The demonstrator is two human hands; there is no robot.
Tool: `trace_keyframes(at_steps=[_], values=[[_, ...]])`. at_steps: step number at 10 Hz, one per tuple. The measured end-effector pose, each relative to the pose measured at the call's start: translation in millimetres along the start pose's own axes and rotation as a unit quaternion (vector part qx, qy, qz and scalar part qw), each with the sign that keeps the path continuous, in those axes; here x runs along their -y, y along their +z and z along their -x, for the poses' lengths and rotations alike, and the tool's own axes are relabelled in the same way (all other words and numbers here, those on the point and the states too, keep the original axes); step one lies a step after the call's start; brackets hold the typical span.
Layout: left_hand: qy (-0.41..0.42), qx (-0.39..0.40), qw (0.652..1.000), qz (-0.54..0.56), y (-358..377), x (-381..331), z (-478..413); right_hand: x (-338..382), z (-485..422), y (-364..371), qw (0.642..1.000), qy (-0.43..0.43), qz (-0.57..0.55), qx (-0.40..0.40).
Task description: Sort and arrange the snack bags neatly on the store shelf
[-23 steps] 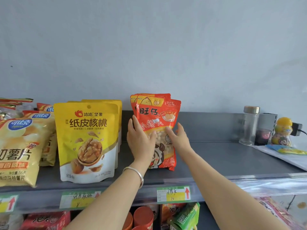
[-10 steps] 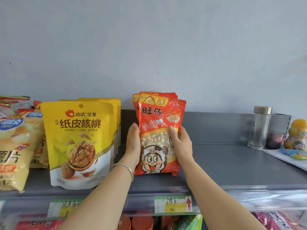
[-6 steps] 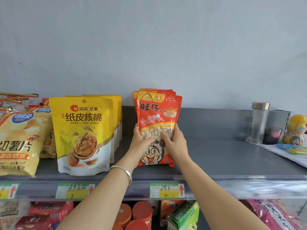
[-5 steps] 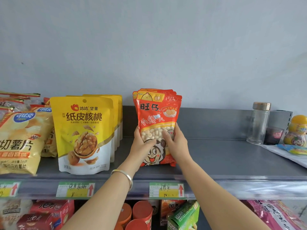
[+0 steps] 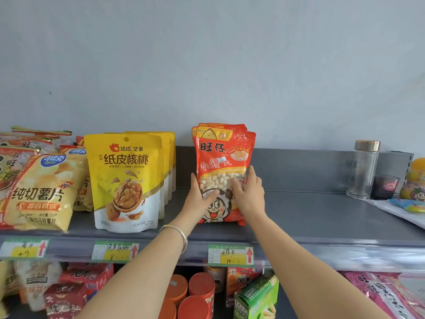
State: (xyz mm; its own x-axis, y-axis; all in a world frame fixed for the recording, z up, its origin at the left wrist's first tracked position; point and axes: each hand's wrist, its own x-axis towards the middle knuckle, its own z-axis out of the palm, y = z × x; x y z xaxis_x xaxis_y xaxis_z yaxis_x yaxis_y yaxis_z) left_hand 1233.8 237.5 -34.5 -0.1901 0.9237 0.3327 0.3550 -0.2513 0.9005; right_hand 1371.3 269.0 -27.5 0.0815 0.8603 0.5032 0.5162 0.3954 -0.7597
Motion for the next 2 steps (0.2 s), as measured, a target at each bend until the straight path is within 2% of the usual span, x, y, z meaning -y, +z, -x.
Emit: trace_keyframes(at_steps=[2], values=[[0.024, -0.098, 0.993, -0.064, -6.0, -9.3, 9.4, 12.9, 9.3, -12.5, 0.990, -0.092, 0.099, -0.041]])
